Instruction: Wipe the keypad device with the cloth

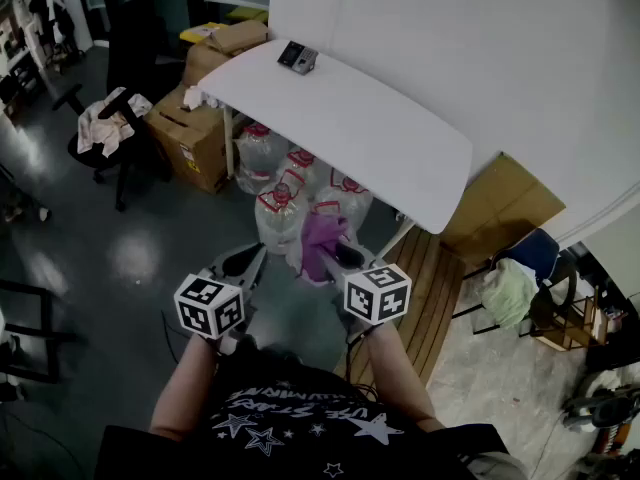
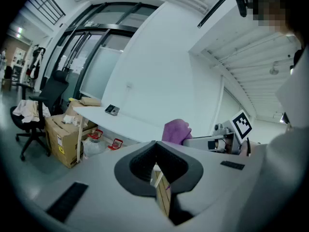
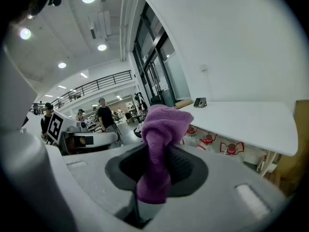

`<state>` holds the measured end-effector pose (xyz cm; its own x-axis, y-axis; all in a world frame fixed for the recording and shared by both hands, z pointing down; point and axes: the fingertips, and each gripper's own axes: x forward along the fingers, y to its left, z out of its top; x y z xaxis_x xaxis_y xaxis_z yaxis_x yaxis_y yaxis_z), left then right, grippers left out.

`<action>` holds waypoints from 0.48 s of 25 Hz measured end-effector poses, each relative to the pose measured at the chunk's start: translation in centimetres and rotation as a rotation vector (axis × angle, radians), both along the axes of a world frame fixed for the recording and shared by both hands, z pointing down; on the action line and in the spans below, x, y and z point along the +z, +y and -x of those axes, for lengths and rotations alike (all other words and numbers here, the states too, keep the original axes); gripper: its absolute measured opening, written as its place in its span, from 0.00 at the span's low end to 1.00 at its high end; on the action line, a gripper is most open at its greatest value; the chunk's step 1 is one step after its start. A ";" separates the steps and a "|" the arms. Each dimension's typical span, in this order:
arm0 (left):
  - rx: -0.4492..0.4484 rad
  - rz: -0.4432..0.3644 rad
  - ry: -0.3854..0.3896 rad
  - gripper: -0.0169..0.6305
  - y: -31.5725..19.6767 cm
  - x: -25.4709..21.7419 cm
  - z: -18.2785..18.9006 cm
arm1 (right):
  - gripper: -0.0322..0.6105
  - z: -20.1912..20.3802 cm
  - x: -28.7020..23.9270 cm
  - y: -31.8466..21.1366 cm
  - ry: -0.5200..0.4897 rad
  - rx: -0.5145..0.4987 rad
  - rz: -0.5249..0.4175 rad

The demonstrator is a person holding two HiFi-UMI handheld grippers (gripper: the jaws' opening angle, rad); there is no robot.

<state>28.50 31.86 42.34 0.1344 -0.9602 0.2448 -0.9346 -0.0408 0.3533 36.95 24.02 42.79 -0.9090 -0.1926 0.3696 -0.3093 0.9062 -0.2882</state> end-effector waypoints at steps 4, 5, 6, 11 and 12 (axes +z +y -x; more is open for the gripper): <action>-0.011 0.007 0.001 0.04 0.1 -0.1 -0.4 | 0.20 -0.5 0.2 0.2 0.005 -0.008 0.006; -0.014 0.008 0.001 0.04 0.1 -0.1 -0.6 | 0.20 -0.6 0.2 0.3 0.005 -0.012 0.005; -0.017 0.008 0.001 0.04 0.2 0.0 -0.7 | 0.20 -0.7 0.2 0.4 0.005 -0.016 0.004; -0.018 0.012 -0.005 0.04 0.4 0.0 -1.3 | 0.20 -1.3 0.2 0.5 0.006 -0.023 -0.004; -0.018 0.014 -0.006 0.04 0.3 0.0 -1.4 | 0.20 -1.4 0.1 0.4 0.006 -0.023 -0.004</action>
